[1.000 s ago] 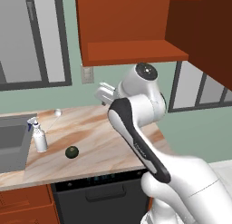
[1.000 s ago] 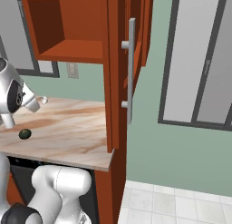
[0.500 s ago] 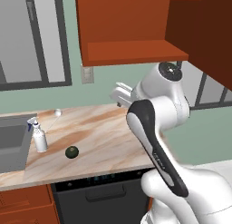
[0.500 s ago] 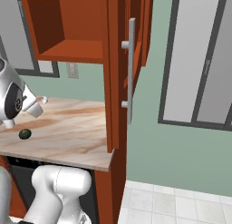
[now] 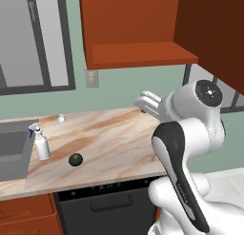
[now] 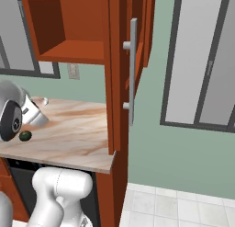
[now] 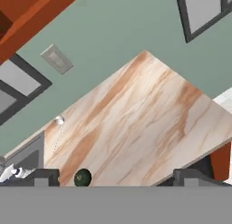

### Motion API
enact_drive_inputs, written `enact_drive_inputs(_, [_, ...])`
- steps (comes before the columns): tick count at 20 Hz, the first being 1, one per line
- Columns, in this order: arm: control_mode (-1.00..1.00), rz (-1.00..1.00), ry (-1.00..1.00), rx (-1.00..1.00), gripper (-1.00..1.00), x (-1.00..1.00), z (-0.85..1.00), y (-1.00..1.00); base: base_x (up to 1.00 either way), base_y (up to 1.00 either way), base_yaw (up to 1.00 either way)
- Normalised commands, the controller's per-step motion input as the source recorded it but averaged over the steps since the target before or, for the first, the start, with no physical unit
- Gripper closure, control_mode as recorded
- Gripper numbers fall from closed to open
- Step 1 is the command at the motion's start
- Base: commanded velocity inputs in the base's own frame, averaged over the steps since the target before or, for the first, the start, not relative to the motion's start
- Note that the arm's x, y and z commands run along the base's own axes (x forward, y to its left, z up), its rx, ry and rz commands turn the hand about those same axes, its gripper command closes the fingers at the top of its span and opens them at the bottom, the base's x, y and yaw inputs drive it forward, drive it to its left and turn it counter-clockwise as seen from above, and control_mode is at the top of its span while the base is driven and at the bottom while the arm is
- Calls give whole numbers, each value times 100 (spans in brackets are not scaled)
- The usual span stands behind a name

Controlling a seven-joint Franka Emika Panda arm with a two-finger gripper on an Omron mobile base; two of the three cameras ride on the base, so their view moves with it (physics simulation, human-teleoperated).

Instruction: Open the cabinet. Pick the spray and place it next to the sink. Then close the cabinet.

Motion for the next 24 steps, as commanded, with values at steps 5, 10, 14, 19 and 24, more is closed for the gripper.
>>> enact_drive_inputs(5, [-100, -26, -8, 0, -100, -25, 14, -35, 0, 0, 0])
enact_drive_inputs(10, [-100, -21, -3, 0, -100, -29, 22, -36, 0, 0, 0])
enact_drive_inputs(14, [-100, -16, -7, 0, -100, -36, 27, -35, 0, 0, 0])
enact_drive_inputs(19, [-100, -11, -6, 0, -100, -35, 21, -36, 0, 0, 0])
enact_drive_inputs(24, [-100, -2, -5, 0, -100, -42, 12, -36, 0, 0, 0])
